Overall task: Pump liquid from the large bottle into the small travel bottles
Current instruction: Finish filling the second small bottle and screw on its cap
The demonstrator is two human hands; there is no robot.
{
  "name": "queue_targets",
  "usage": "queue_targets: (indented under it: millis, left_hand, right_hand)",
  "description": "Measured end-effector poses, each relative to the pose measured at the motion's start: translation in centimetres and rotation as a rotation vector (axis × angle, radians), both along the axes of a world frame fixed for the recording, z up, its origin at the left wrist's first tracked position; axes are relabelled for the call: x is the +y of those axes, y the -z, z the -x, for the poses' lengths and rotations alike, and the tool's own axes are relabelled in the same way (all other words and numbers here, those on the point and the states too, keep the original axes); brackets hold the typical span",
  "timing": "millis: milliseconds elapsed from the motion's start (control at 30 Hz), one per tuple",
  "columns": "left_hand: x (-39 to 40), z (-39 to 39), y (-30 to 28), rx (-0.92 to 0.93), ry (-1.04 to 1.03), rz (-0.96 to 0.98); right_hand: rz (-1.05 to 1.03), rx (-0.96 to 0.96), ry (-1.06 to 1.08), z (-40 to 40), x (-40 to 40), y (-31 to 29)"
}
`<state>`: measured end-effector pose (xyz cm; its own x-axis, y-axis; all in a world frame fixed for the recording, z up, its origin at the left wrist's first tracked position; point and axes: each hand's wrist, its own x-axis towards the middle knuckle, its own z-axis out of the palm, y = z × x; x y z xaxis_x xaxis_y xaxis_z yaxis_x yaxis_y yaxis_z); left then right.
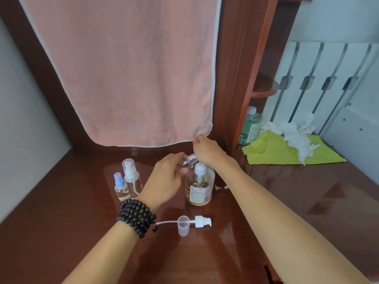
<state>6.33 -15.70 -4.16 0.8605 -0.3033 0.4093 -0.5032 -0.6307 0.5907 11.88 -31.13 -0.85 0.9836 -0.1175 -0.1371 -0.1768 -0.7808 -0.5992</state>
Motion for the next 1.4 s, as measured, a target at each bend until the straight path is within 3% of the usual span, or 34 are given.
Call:
queue_targets:
  millis: [200,400,1400]
  left_hand:
    - [-0.2,-0.1,1.1,0.051,-0.005,0.015]
    - [0.1,0.1,0.0,0.000,0.014,0.000]
    - [0.3,-0.3,0.3,-0.016,0.007,-0.047]
  right_hand:
    - [0.001,0.068,0.038,0.8,0.2,0.5]
    - [0.024,-0.022,0.032,0.5,0.1,-0.6]
    - [-0.003,0.004,0.053,0.3,0.6,0.6]
